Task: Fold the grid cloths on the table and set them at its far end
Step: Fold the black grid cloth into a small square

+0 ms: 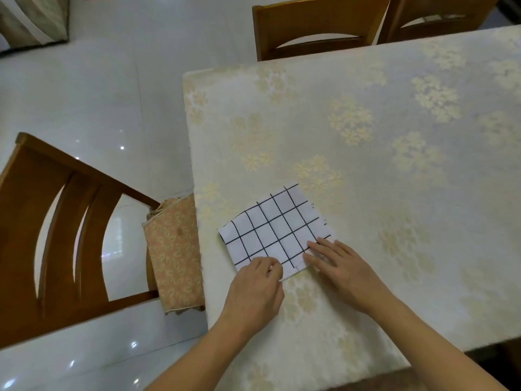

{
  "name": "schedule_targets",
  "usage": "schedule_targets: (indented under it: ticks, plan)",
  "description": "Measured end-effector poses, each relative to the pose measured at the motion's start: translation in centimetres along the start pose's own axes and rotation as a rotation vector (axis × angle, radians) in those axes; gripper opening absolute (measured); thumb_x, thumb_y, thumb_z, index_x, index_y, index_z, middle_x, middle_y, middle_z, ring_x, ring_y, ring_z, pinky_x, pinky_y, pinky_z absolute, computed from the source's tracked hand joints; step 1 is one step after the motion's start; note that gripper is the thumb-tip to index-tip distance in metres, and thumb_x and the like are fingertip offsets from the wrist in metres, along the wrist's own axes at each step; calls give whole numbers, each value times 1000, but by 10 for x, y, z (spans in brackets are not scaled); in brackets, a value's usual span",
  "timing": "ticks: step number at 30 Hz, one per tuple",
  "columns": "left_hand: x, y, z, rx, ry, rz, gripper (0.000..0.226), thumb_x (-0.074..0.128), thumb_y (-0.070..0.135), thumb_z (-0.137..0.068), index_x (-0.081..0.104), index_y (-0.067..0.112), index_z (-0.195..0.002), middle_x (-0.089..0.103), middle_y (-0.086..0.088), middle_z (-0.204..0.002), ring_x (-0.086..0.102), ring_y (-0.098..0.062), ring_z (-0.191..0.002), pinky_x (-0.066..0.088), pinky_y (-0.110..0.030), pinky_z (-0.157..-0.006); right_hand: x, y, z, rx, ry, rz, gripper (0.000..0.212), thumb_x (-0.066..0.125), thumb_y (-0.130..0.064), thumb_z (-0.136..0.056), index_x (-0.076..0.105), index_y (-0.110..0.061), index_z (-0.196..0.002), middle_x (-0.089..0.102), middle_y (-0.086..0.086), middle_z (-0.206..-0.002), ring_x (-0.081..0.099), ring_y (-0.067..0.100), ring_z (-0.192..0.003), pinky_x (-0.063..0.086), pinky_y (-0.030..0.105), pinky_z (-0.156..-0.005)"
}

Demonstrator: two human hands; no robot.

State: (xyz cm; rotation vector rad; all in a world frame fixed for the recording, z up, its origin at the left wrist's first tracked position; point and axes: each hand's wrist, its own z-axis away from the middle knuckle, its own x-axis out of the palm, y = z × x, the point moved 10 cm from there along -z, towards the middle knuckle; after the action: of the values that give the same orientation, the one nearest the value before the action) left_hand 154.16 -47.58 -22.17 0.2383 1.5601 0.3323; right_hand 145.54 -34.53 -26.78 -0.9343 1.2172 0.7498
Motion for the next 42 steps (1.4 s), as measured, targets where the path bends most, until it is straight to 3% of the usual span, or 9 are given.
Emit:
schedule_targets:
  ticks: [4, 8, 12, 15, 19, 24, 30, 36, 42]
  plan:
    - [-25, -32, -25, 14, 114, -16, 22, 61, 16, -85, 63, 12, -107, 59, -9, -130, 55, -28, -121, 45, -44, -99, -24, 4, -22, 162, 116, -46, 40, 36, -27, -102, 57, -17, -134, 53, 7, -145, 41, 26, -140, 33, 46, -115]
    - [-3, -62, -43, 57, -95, -181, 58, 43, 38, -97, 37, 19, -151, 24, -7, -163, 20, -26, -152, 24, -54, -119, -21, -3, -57, 269, 60, -40, 55, 24, -45, -104, 43, -16, -147, 40, 8, -155, 30, 26, -147, 21, 45, -118]
    - [21, -75, -48, 60, -176, -211, 62, 34, 48, -101, 24, 24, -157, 11, -6, -167, 8, -26, -154, 21, -56, -120, 3, -2, -77, 342, -32, -25, 67, 15, -57, -102, 20, -19, -157, 16, 7, -164, 10, 25, -152, 11, 45, -121]
    - [31, -75, -46, 16, -182, -190, 61, 31, 50, -102, 20, 27, -158, 7, -7, -167, 5, -27, -154, 18, -57, -120, 9, 8, -82, 398, -36, -16, 69, 15, -58, -101, 14, -18, -158, 7, 4, -166, 1, 22, -153, 11, 48, -123]
    - [40, -74, -40, -55, -199, -165, 61, 25, 52, -103, 12, 30, -159, 0, -7, -167, -4, -26, -154, 13, -57, -121, 10, 18, -88, 438, -49, -6, 71, 16, -58, -100, 19, -16, -157, 12, 3, -165, 6, 22, -152, 15, 54, -121]
    - [31, -72, -44, -70, -134, -148, 64, 31, 52, -102, 18, 25, -158, 8, -9, -167, 2, -25, -154, 16, -57, -121, -7, 15, -103, 436, 47, -62, 65, 22, -50, -101, 27, -14, -154, 19, 6, -164, 12, 25, -152, 15, 51, -122]
    - [41, -92, -56, -84, -143, -172, 74, 29, 54, -101, 11, 10, -158, 5, -8, -167, 3, -23, -154, 22, -52, -121, 9, 11, -146, 399, -7, -49, 70, 19, -59, -100, 14, -21, -158, 8, 4, -166, 2, 22, -153, 8, 45, -123]
    - [42, -91, -53, -109, -134, -186, 76, 26, 57, -102, 5, 9, -158, -1, -7, -167, -2, -21, -154, 13, -49, -123, 18, 19, -144, 383, -28, 26, 73, 18, -63, -100, -1, -24, -158, -7, 0, -166, -11, 18, -152, 1, 45, -123]
    - [36, -97, -47, -109, -153, -190, 79, 19, 60, -101, 3, 6, -158, -4, -9, -167, -6, -22, -154, 12, -49, -123, 6, 13, -120, 528, 19, -45, 79, 15, -69, -95, -4, -25, -158, -10, 1, -166, -13, 22, -152, -2, 49, -123]
